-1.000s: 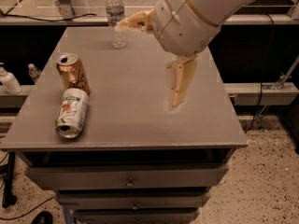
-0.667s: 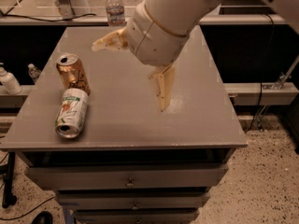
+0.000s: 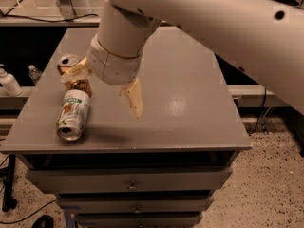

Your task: Pick 7up can

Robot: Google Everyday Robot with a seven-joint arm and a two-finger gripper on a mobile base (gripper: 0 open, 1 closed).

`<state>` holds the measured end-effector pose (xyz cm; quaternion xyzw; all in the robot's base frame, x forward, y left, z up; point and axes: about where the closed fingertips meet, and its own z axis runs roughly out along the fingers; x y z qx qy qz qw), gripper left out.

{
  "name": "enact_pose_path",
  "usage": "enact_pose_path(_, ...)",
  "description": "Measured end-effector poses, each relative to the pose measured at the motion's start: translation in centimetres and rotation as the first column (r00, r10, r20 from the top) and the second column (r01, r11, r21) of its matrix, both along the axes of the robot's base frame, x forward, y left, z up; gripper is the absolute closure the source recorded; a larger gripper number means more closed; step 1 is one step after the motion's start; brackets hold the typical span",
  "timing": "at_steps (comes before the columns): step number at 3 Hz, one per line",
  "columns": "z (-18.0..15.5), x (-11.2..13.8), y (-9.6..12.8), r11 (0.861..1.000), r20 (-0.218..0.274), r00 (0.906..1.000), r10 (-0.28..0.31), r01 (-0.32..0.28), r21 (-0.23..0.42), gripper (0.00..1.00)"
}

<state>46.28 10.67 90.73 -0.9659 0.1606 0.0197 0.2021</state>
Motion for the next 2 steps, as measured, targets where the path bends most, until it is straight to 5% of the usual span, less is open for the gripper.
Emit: enact_pose_path(2,-3.7,-1.0,6.8,0.981,-0.01,0.9813,0.192,-0.192,-0.019,0.0)
